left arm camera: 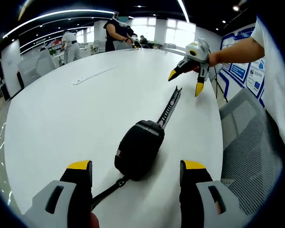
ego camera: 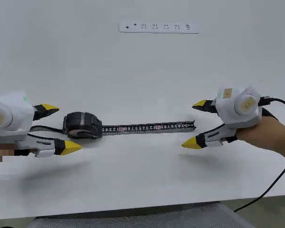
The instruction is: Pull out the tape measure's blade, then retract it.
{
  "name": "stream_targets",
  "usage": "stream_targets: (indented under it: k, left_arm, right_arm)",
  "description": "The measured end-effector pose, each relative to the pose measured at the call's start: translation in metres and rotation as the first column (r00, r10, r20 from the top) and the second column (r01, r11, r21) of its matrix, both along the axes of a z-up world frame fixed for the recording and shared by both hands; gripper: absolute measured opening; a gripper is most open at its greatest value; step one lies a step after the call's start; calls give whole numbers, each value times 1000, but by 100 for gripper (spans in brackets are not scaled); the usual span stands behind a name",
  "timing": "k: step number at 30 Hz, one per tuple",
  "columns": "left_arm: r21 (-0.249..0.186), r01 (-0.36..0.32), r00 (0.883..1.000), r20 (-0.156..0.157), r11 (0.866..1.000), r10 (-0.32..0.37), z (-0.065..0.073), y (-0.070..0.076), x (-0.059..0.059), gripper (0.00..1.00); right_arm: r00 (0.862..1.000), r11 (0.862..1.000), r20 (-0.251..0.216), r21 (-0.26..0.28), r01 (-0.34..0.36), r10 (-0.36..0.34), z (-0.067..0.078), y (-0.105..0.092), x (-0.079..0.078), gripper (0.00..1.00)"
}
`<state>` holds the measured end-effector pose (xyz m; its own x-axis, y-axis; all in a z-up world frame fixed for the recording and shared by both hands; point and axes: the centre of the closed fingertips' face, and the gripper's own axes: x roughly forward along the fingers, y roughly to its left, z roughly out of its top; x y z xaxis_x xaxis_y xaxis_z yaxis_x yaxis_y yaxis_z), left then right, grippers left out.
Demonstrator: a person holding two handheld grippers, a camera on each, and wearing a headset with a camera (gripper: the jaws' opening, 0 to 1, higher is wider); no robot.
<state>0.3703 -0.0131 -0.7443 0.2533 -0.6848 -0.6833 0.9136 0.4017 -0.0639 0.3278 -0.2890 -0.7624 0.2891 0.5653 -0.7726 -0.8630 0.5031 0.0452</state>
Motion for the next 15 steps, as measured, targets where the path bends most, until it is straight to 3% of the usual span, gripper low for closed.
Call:
stream_targets:
  k: [8,15]
  left_arm:
    - [-44,-64,998,13,997,65,15,4,-5,73]
    - [-77,-137,990,35,988,140,26,13,-13,76]
  right_arm:
    - [999,999,40,18,30,-30,13,5,-9,77]
    - [992,993,72,64,98,-102,29,5,-17,77]
